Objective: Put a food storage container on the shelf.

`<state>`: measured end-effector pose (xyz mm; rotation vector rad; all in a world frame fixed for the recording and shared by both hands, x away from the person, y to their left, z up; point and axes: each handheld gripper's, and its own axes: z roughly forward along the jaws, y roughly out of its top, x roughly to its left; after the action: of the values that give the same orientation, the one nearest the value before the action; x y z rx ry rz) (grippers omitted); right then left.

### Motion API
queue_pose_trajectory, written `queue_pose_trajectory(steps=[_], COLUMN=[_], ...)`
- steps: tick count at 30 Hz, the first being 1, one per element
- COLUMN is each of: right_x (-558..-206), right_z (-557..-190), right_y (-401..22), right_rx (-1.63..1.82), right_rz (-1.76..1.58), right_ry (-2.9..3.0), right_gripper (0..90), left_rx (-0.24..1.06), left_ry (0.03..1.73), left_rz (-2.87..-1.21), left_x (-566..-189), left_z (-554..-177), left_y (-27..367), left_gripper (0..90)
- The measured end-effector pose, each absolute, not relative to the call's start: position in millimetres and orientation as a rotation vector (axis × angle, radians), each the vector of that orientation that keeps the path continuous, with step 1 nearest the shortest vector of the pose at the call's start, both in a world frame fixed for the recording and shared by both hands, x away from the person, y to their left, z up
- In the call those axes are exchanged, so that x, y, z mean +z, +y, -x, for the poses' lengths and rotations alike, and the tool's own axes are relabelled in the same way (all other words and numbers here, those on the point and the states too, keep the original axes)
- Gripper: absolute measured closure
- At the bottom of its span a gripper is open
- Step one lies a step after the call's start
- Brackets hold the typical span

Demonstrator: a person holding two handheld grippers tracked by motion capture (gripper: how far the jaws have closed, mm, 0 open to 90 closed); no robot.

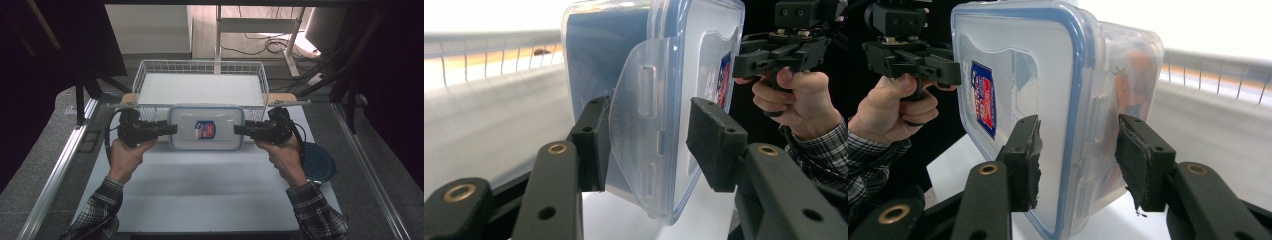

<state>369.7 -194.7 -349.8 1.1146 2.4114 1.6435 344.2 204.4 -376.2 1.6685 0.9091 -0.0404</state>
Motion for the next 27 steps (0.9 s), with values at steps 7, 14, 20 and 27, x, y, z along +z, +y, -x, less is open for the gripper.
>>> queue_pose_trajectory(steps=[7, 14, 20, 27], right_x=[-326.6, -304.7, -292.8, -289.0], right_z=[-389.4, -411.7, -427.5, -446.4], right_y=[-187.6, -178.0, -172.3, -170.4], right_rx=[1.664, 1.672, 1.677, 1.676], right_rz=[-1.105, -1.089, -1.101, -1.127], right_ry=[2.389, 2.367, 2.346, 2.33], right_gripper=[52.8, 52.6, 52.3, 52.0], left_rx=[-0.025, -0.009, -0.008, -0.022], left_ry=[0.91, 0.906, 0.905, 0.912], left_rz=[-1.655, -1.638, -1.624, -1.629], left_x=[-354.3, -336.7, -329.7, -326.6], left_z=[-362.0, -382.1, -398.2, -421.3], left_y=[210.9, 219.6, 223.6, 224.8], left_gripper=[52.6, 52.7, 52.6, 52.6])
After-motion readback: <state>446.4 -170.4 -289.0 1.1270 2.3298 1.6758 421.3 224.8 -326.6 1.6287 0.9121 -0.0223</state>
